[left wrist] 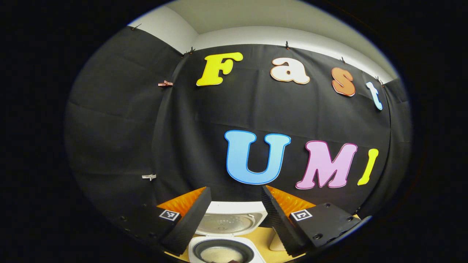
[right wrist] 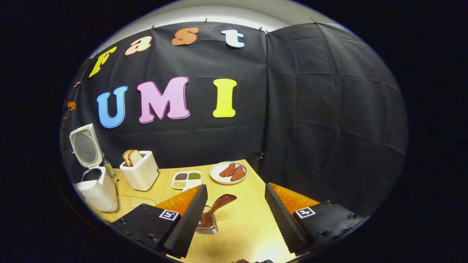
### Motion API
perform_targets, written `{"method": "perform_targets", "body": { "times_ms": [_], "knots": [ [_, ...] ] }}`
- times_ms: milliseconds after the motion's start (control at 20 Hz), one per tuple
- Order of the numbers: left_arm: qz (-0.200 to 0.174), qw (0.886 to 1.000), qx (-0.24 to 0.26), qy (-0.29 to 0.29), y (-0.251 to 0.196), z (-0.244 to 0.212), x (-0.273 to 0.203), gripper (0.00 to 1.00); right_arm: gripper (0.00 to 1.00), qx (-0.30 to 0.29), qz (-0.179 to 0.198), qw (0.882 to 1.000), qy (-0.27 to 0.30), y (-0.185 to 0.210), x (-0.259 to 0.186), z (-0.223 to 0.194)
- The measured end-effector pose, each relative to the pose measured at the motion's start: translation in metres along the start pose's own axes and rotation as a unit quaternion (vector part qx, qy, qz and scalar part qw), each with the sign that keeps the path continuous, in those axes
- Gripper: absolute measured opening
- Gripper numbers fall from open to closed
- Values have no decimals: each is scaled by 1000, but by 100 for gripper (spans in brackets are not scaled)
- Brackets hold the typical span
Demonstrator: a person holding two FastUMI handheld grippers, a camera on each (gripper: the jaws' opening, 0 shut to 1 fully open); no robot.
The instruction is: Close the left gripper, press the button to open the rice cooker; take a wooden spoon from the chopstick holder with the right hand, scoop a spoonful of rice and pour it into the rice cooker, then put the wooden spoon back into the chopstick holder.
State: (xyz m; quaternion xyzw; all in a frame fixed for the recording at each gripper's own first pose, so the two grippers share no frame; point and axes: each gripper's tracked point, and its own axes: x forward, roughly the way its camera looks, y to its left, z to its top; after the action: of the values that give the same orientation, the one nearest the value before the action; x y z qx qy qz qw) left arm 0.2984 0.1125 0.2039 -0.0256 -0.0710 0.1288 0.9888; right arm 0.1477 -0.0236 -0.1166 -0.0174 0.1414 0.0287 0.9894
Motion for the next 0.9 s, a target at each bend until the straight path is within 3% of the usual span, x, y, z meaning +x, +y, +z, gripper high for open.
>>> {"method": "perform_targets", "body": {
  "times_ms": [200, 500, 900],
  "knots": [
    [6, 999, 29, 14, 6, -10, 48, 94, 99, 8, -4, 1000, 7, 0, -16, -3],
    [16, 996, 47, 75, 16, -67, 102, 94, 99, 6, 6, 1000, 5, 10, -35, -4],
    [41, 989, 46, 133, 32, -105, 111, 96, 98, -6, 55, 998, -3, 52, -39, -1]
  ]
}}
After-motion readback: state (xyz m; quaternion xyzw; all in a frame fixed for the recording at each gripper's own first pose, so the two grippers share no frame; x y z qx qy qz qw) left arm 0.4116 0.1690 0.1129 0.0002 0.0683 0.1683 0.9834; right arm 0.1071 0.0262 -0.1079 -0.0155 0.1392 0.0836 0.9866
